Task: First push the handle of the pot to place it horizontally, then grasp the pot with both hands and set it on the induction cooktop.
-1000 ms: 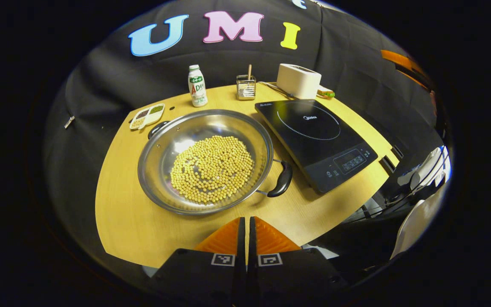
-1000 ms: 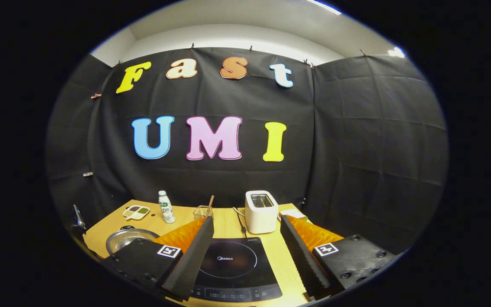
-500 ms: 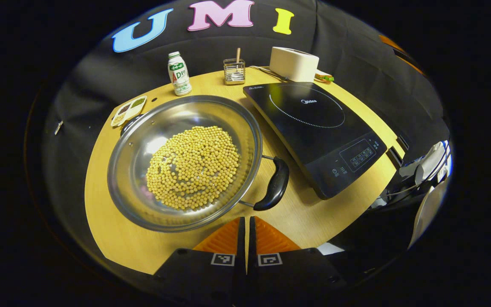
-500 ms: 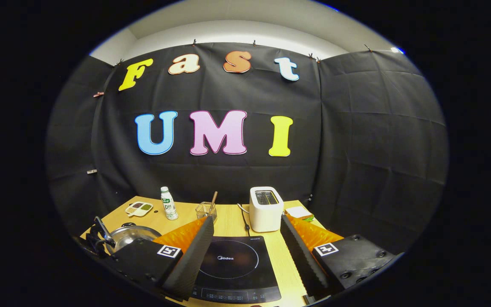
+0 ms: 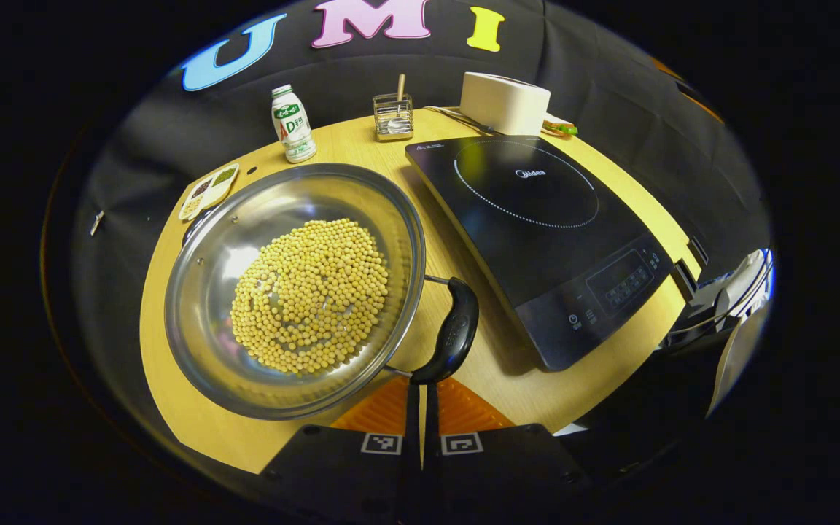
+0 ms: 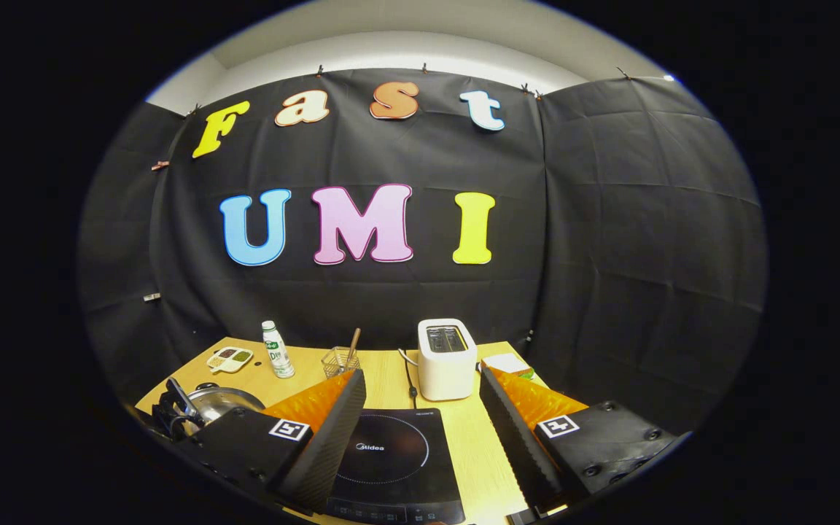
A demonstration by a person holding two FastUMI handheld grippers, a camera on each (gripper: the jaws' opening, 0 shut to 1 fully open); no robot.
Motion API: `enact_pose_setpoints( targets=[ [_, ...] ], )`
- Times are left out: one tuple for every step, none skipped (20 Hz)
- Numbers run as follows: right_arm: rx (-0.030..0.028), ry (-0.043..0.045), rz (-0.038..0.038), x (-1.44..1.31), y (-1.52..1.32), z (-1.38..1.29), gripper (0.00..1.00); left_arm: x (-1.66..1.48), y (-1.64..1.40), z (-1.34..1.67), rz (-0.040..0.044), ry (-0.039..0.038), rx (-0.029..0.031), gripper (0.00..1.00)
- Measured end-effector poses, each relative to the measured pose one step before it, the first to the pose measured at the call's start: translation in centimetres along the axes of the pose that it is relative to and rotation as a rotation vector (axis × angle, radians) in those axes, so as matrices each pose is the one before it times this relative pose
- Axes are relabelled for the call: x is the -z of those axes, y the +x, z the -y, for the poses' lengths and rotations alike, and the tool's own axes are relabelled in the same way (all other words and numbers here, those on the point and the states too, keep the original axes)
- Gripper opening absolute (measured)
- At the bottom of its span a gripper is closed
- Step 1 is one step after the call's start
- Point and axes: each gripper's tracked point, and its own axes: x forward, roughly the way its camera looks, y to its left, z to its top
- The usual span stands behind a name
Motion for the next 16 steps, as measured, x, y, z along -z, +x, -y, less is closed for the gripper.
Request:
enact_pose_setpoints(
  targets=[
    [0.00161,0.00109,-0.00266,0.076,0.261,0.306,0.98,-0.468,0.133,0.099,0.00291,-0.01109,0.00170,0.05],
    [0.00089,0.00136,-0.00101,-0.039,0.222,0.167,0.98,-0.411,0.236,0.188,0.00149,-0.01018,0.00095,0.05],
    [0.00138,0.00061,-0.00128,0.057,0.265,0.273,0.98,-0.308,0.316,0.132,0.00213,-0.00944,-0.00107,0.05],
    [0.00187,0.00062,-0.00138,0.021,0.125,0.227,0.98,-0.508,0.246,0.137,0.00152,-0.00806,-0.00166,0.05],
    [0.00169,0.00199,-0.00086,-0.046,0.187,0.181,0.98,-0.451,0.186,0.085,0.00359,-0.00690,0.00052,0.05],
    [0.00191,0.00242,-0.00097,0.037,0.153,0.233,0.98,-0.507,0.294,0.138,0.00071,-0.00706,0.00201,0.05],
    [0.00250,0.00145,-0.00195,0.039,0.144,0.200,0.98,-0.459,0.293,0.194,0.00211,-0.00658,0.00209,0.05],
    [0.00255,-0.00060,-0.00183,0.119,0.016,0.194,0.98,-0.474,0.255,0.141,0.00146,-0.00645,0.00272,0.05],
    [0.00383,-0.00177,-0.00095,0.019,0.160,0.302,0.98,-0.440,0.277,0.130,0.00168,-0.00685,0.00284,0.05],
    [0.00493,-0.00139,-0.00022,-0.006,0.115,0.328,0.98,-0.440,0.253,0.103,0.00078,-0.00886,0.00290,0.05],
    [0.00452,-0.00028,0.00101,-0.037,0.084,0.278,0.98,-0.489,0.241,0.163,-0.00003,-0.01042,0.00336,0.05],
    [0.00506,0.00006,0.00187,-0.078,-0.037,0.228,0.98,-0.394,0.285,0.145,0.00165,-0.00758,0.00431,0.05],
    [0.00482,0.00089,0.00235,-0.064,0.081,0.291,0.98,-0.362,0.201,0.124,0.00053,-0.00460,0.00304,0.05],
    [0.00536,0.00107,0.00145,-0.085,-0.037,0.250,0.98,-0.398,0.176,0.036,0.00174,0.00106,0.00019,0.05],
    [0.00514,0.00060,0.00051,0.003,0.039,0.337,0.98,-0.409,0.256,0.043,0.00219,0.00481,-0.00080,0.05],
    [0.00516,-0.00017,-0.00013,-0.016,0.068,0.259,0.98,-0.328,0.153,0.072,0.00182,0.00610,-0.00104,0.05]
  ],
)
